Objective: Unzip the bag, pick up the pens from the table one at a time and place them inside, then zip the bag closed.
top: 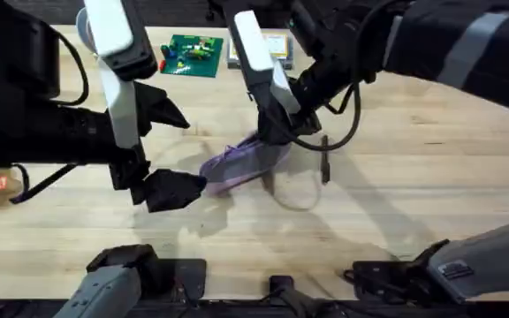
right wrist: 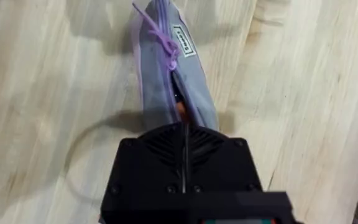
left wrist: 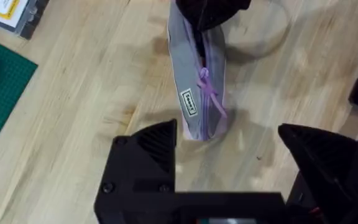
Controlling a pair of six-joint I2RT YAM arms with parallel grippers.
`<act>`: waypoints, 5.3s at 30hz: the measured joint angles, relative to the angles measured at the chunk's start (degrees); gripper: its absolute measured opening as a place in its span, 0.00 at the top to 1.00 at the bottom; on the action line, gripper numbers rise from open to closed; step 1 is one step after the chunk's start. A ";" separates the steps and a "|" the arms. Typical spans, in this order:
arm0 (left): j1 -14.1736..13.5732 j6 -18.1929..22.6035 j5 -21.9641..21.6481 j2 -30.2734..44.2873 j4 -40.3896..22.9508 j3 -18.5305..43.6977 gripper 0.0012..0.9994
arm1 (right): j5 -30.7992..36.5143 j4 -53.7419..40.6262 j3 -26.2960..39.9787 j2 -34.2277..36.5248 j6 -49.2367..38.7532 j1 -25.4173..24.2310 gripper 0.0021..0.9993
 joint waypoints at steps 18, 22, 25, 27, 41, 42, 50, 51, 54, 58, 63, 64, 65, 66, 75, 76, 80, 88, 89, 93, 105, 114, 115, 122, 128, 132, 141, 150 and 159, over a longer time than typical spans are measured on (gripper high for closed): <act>0.00 0.02 0.02 0.00 -0.04 0.00 0.01 | -0.18 3.01 0.00 5.27 -0.69 1.87 0.97; 0.00 0.02 0.02 0.00 -0.04 0.00 0.01 | -0.54 3.01 0.00 6.38 -0.69 3.66 0.97; 0.01 0.00 0.01 0.00 -0.04 0.01 0.01 | -0.45 3.06 0.01 6.45 -0.69 4.36 0.97; 0.00 0.00 0.02 0.00 -0.04 0.00 0.01 | -0.45 2.95 0.00 6.45 -0.69 4.42 0.96; 0.00 0.00 0.02 0.00 -0.04 0.00 0.01 | -0.39 2.60 0.13 6.45 -0.87 4.31 0.00; 0.00 0.00 0.02 0.00 -0.04 0.00 0.01 | -0.39 2.60 0.13 6.45 -0.88 4.31 0.00; 0.01 0.00 0.02 0.00 -0.10 0.00 0.01 | -0.41 2.60 0.13 6.45 -0.89 4.31 0.00; 0.00 0.02 0.02 0.00 -0.15 0.00 0.01 | -0.39 2.60 0.13 6.45 -0.87 4.31 0.00; 0.02 0.02 0.00 0.00 -0.24 0.00 0.01 | -0.41 2.60 0.13 6.45 -0.89 4.31 0.00; 0.00 0.00 0.02 0.00 -0.24 0.00 0.01 | -0.39 2.49 0.13 6.25 -0.87 4.31 0.00; 0.01 0.00 0.02 0.00 -0.21 0.00 0.01 | -0.60 2.08 0.13 3.45 0.71 4.34 0.00; 0.02 0.00 0.01 0.00 -0.21 0.00 0.01 | -0.73 1.98 0.13 2.34 1.57 4.35 0.00; 0.00 0.02 0.02 0.00 -0.21 0.02 0.01 | -0.98 1.61 0.13 1.03 2.33 4.33 0.00; 0.00 0.00 0.02 0.00 -0.21 0.00 0.01 | -1.23 1.41 0.13 -0.13 3.12 4.15 0.00; 0.00 0.00 0.02 0.00 -0.21 0.00 0.01 | -1.96 0.89 0.13 -11.09 13.37 -1.06 0.00; 0.00 0.02 0.02 0.00 -0.21 0.00 0.01 | -1.94 0.87 0.13 -12.20 14.82 -1.74 0.00; 0.00 0.01 0.00 0.00 -0.21 0.00 0.01 | 0.05 0.86 0.13 -16.79 23.66 -4.49 0.00; 0.00 0.02 0.00 0.00 -0.19 0.00 0.01 | 18.73 -1.52 0.13 -25.10 58.81 -9.22 0.00; 0.00 0.00 0.01 0.00 -0.20 0.00 0.01 | 19.36 -2.06 0.13 -25.16 60.63 -9.20 0.00; 0.00 0.00 0.00 0.00 -0.20 0.00 0.01 | 19.97 -3.77 0.13 -25.02 65.37 -9.20 0.00; 0.00 0.02 0.00 0.00 1.27 0.00 0.01 | 24.10 -6.41 -0.24 -24.98 70.06 -9.33 0.00; 0.00 0.00 0.00 0.00 1.71 0.00 0.01 | 30.90 -5.22 -8.08 -21.50 79.87 -9.50 0.00; 0.00 0.00 0.02 0.00 1.71 0.00 0.01 | 31.38 -4.71 -8.98 -21.07 80.79 -9.55 0.00; 0.02 0.00 0.02 0.00 1.71 0.00 0.01 | 34.26 4.00 -16.25 -20.50 89.59 -10.03 0.00; 0.00 0.02 0.02 0.00 1.71 0.02 0.01 | 34.96 12.81 -24.61 -20.50 99.00 -10.03 0.00; 0.01 0.00 0.02 0.00 1.71 0.00 0.01 | 35.00 18.92 -29.34 -20.11 101.61 -10.03 0.00; 0.00 0.02 0.02 0.00 1.71 0.01 0.01 | 35.16 25.20 -31.12 -12.15 102.95 -10.05 0.00; 0.01 0.02 0.02 0.00 1.71 0.00 0.01 | 41.50 23.66 -30.30 -9.45 102.77 -8.47 0.49; 0.00 0.00 0.02 0.00 1.71 0.00 0.01 | 42.47 23.60 -29.70 -8.96 102.78 -6.93 0.96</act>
